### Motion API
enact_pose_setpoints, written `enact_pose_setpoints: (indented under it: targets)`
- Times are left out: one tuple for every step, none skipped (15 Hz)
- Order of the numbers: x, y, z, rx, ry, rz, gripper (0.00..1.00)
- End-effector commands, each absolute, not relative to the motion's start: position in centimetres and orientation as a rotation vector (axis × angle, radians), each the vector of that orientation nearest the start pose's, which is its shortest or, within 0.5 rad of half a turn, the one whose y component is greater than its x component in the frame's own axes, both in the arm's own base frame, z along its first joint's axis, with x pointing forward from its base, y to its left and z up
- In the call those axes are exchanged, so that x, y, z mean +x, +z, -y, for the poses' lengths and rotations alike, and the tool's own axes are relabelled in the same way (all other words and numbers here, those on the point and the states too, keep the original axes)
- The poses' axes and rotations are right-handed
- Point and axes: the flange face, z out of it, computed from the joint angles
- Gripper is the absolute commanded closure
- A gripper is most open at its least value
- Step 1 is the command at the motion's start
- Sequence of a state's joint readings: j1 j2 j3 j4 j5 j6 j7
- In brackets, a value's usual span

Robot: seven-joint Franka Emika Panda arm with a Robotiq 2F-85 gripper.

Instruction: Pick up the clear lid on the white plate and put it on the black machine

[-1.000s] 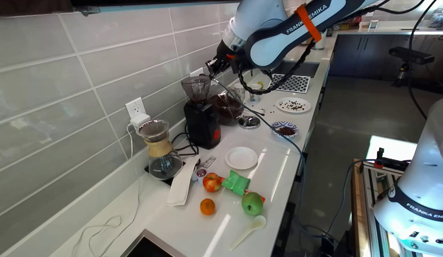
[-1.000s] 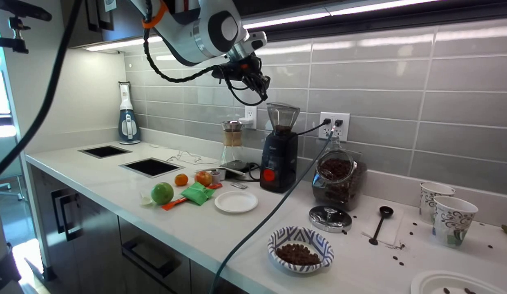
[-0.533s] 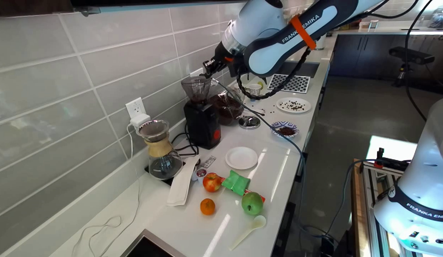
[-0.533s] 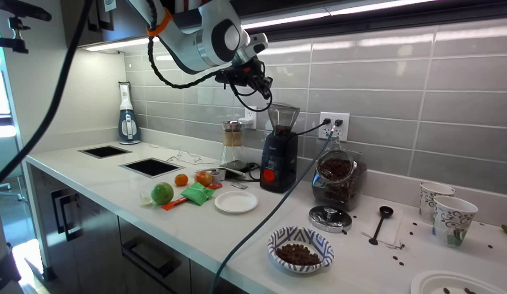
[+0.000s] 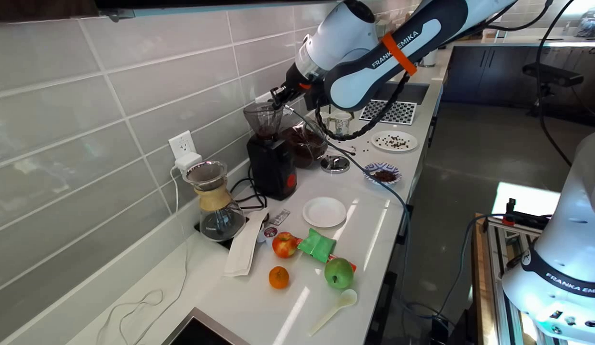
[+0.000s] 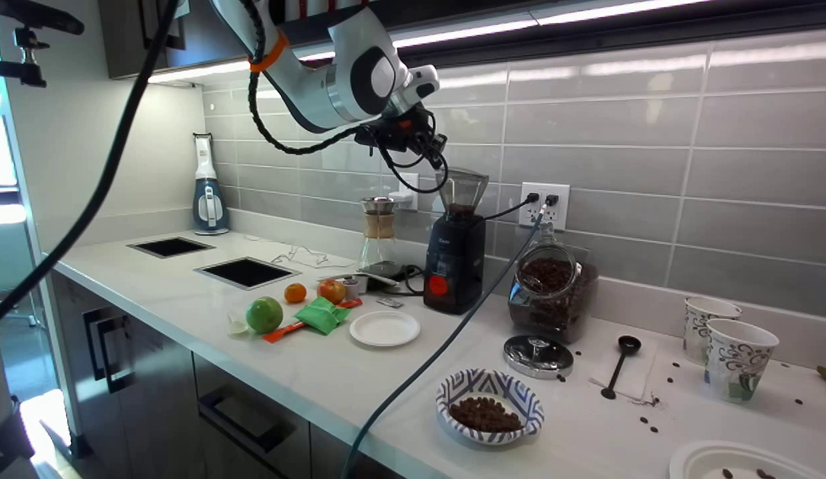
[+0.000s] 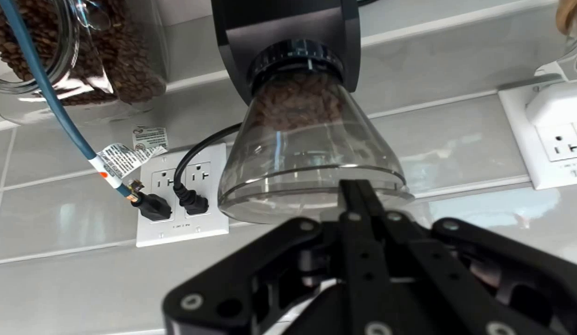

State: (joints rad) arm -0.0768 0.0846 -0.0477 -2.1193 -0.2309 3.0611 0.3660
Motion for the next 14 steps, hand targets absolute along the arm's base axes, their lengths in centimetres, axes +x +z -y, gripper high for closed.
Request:
enact_pose_setpoints:
  targets:
    - [60.8,47.1,5.9,-2.822,-1.363,-0.361,1.0]
    - [60.8,47.1,6.0,-2.818,-1.372,-0.359,1.0]
    - [60.9,47.0,6.1,-2.817,-1.376,-0.359,1.0]
    - [61.0,46.9,6.0,-2.814,-1.378,-0.358,1.0]
    - [61.1,46.8,6.1,-2.816,-1.377,-0.357,1.0]
    - [61.3,46.6,6.1,-2.817,-1.375,-0.356,1.0]
    - [61.4,46.5,6.1,-2.821,-1.372,-0.358,1.0]
    - [61.6,46.4,6.1,-2.824,-1.369,-0.354,1.0]
    - [61.8,46.4,6.1,-2.825,-1.368,-0.353,1.0]
    - [61.9,46.3,6.1,-2.827,-1.365,-0.354,1.0]
    - [62.1,46.2,6.1,-2.828,-1.363,-0.353,1.0]
    - [62.2,46.1,6.1,-2.829,-1.361,-0.352,1.0]
    - [62.3,46.1,6.1,-2.83,-1.363,-0.351,1.0]
    - [62.4,46.1,6.1,-2.831,-1.362,-0.35,1.0]
